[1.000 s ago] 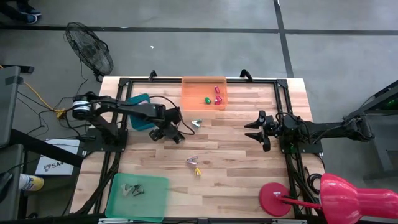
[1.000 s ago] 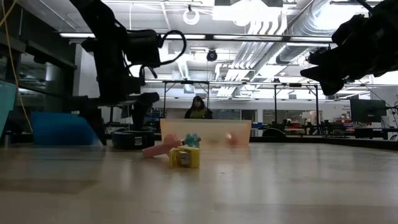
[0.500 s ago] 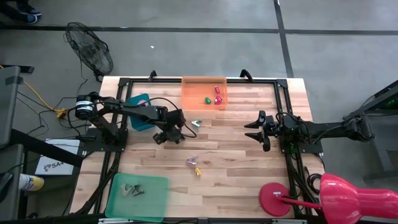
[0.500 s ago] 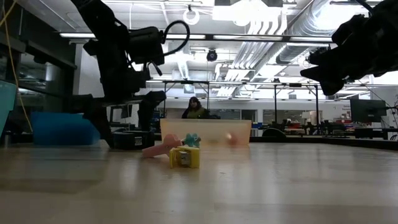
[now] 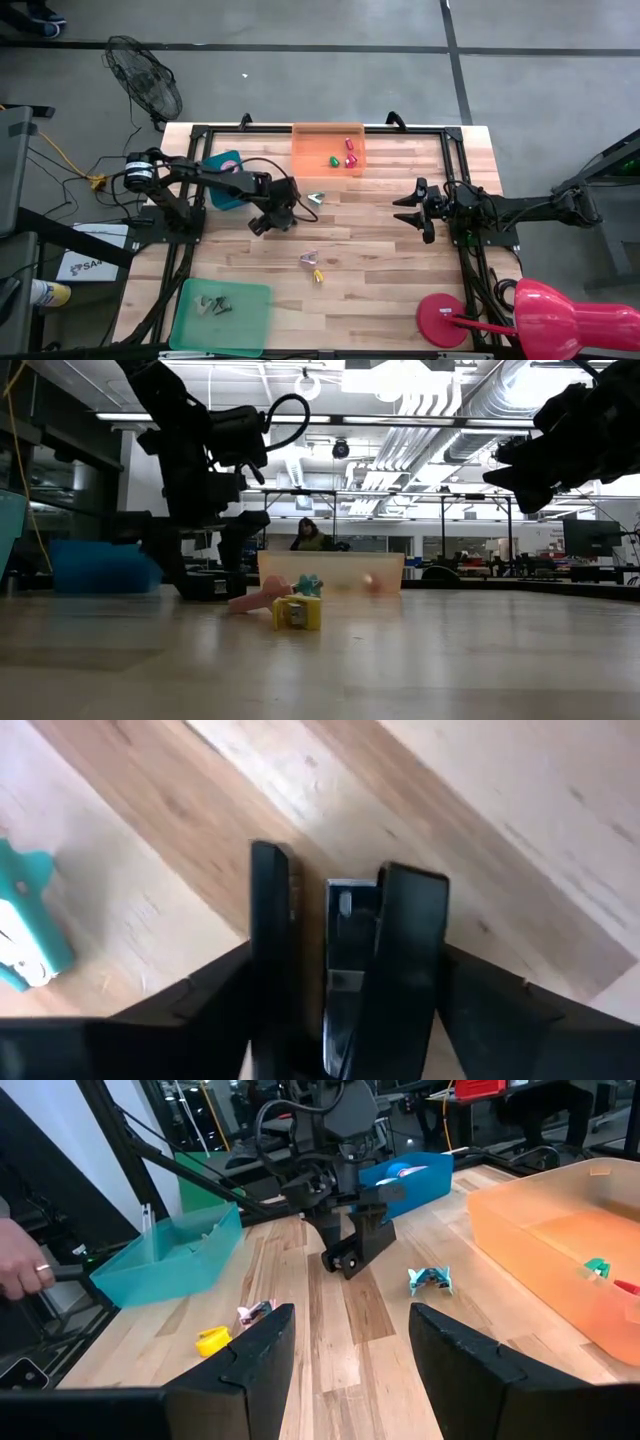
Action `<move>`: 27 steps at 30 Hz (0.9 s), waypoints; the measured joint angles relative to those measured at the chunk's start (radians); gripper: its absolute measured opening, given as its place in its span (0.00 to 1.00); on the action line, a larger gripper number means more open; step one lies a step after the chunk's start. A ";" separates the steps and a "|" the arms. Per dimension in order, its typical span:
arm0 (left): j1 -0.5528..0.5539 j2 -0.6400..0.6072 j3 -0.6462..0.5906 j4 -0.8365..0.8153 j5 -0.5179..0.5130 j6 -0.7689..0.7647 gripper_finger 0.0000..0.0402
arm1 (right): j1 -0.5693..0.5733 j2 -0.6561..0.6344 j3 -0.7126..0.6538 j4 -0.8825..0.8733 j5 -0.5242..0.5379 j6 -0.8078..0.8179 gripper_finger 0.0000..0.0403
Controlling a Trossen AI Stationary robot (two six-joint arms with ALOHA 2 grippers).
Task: Pick and place Stapler, Stapler remover, tape
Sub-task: Put the black stapler into the orange bin
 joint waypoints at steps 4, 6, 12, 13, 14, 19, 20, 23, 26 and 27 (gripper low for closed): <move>-0.001 0.002 -0.002 0.024 0.011 -0.015 0.55 | 0.000 0.000 0.000 0.000 0.000 0.000 0.47; -0.001 0.002 -0.002 0.027 0.008 -0.042 0.49 | 0.000 0.000 0.000 0.000 0.000 0.000 0.47; -0.001 0.002 0.004 0.043 0.000 -0.254 0.41 | 0.000 0.000 0.000 0.000 0.000 0.000 0.47; -0.001 0.002 0.012 0.037 -0.008 -0.306 0.41 | 0.000 0.000 0.000 0.000 0.000 0.000 0.47; -0.001 0.002 0.024 0.029 -0.023 -0.357 0.41 | 0.000 0.000 0.000 0.000 0.000 0.000 0.47; 0.000 0.002 0.100 -0.031 -0.113 -0.507 0.41 | 0.000 0.000 0.000 0.000 0.000 0.000 0.47; 0.000 0.002 0.117 -0.044 -0.126 -0.522 0.41 | 0.000 0.000 0.000 0.000 0.000 0.000 0.47; 0.015 0.002 0.177 -0.063 -0.175 -0.549 0.41 | 0.000 0.000 0.000 0.000 0.000 0.000 0.47; 0.041 0.002 0.232 -0.072 -0.230 -0.568 0.41 | 0.000 0.000 0.000 0.000 0.000 0.000 0.47; 0.051 0.002 0.251 -0.067 -0.246 -0.572 0.41 | 0.000 0.000 0.000 0.000 0.000 0.000 0.47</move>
